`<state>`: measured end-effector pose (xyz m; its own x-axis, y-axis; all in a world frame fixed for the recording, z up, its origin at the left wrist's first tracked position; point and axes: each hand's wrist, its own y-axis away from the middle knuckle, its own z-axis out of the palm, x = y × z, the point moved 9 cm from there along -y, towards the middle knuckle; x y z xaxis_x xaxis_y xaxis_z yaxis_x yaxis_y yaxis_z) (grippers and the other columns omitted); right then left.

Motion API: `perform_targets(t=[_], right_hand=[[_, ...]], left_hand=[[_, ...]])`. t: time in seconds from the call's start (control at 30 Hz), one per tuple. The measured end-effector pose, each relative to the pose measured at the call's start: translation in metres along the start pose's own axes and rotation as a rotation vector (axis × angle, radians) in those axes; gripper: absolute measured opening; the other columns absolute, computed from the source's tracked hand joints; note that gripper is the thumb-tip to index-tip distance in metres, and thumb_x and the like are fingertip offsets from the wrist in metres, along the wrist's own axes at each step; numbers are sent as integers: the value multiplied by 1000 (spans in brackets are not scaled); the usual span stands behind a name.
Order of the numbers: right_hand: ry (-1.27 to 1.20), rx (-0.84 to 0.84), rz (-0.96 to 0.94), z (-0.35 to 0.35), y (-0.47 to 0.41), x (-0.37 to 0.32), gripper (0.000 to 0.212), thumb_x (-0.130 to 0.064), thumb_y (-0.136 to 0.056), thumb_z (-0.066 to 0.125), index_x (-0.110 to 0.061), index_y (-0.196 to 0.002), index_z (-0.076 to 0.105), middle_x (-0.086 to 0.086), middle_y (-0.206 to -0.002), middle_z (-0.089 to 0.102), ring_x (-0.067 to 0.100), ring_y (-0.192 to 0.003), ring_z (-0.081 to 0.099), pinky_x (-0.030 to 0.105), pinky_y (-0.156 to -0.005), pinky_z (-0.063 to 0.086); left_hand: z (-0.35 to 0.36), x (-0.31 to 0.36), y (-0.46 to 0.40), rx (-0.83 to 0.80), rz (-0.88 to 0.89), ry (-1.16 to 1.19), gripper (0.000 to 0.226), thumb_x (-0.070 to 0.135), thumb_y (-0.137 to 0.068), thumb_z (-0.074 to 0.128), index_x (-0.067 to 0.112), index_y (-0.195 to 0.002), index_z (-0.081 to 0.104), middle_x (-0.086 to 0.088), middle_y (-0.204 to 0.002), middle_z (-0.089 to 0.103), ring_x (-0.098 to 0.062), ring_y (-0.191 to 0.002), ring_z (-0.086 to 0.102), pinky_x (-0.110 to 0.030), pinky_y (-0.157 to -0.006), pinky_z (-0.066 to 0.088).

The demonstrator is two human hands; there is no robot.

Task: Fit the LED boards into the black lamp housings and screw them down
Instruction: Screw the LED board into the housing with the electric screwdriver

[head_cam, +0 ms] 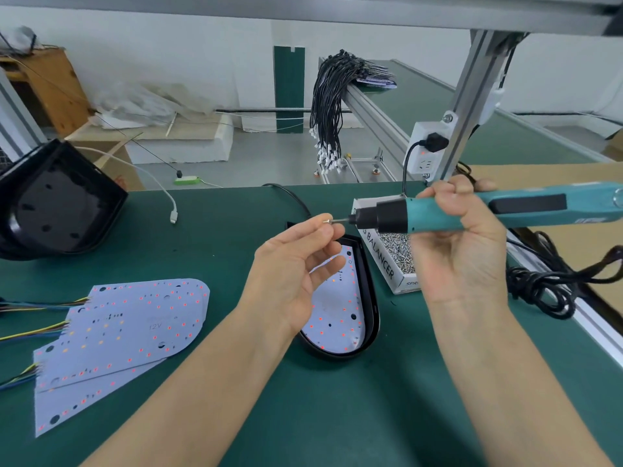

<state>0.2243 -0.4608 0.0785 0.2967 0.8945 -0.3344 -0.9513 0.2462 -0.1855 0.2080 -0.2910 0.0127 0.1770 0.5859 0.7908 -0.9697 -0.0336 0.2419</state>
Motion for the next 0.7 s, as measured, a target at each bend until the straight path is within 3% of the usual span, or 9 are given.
perform_targets(t=[0.43,0.6,0.7], right_hand=[[39,7,26,-3,1,-3,43,15,-64,45,-23,-83,45,-8,-65,49,8,-60,52,22,-70,48],[47,4,27,-5,0,-5,42,16,-64,44,-22,-82,45,-6,-65,49,9,-59,52,22,-69,48],[63,-7,47,-9,0,-7,43,15,-62,45,-23,-83,44,-7,-66,49,9,-59,52,22,-72,48]], left_hand=[[3,2,2,-12,9,-132,18,-5,-81,67,6,-94,72,-8,-87,76,-12,-61,65,-21,-60,56],[4,2,3,-57,-33,-184,40,-13,-77,66,9,-111,65,-8,-89,76,-11,-66,68,-21,-58,55],[-8,14,5,7,18,-271,48,-14,-75,64,13,-115,62,-3,-88,76,-8,-67,66,-21,-53,51]])
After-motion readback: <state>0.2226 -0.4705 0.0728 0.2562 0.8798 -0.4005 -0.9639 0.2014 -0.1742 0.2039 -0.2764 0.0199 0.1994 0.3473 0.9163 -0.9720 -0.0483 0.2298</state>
